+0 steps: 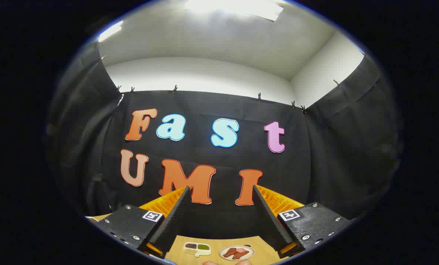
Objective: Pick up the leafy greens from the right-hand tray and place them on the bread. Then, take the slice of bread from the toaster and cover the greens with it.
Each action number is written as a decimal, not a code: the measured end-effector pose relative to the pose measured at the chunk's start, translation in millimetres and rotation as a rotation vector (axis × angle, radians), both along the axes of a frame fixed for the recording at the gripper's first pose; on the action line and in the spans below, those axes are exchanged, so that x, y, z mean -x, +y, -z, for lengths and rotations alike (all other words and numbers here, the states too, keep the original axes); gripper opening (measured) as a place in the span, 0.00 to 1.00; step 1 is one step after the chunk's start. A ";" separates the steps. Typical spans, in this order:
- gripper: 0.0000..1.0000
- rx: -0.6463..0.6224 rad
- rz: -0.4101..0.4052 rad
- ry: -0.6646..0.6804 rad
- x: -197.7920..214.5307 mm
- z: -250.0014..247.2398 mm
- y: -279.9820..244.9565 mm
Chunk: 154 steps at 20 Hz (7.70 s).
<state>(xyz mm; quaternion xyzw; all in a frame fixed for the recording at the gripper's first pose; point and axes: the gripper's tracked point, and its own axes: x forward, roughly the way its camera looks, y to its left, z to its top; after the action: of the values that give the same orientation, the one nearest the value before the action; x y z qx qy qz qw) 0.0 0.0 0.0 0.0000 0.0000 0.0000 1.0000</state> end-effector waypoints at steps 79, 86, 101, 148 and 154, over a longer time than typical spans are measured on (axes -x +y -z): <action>0.96 -0.050 -0.237 1.605 176.0 534.0 57.8; 0.95 -0.027 -0.209 1.693 192.4 564.8 57.8; 0.69 -0.020 -0.149 1.729 204.0 579.9 65.1; 0.07 -0.219 -0.321 1.561 171.2 502.3 221.7; 0.17 -0.183 -0.337 1.618 183.7 516.8 245.2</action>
<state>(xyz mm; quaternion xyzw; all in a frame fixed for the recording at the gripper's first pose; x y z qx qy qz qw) -183.7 245.2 -516.8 0.0812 0.7189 0.1498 0.6739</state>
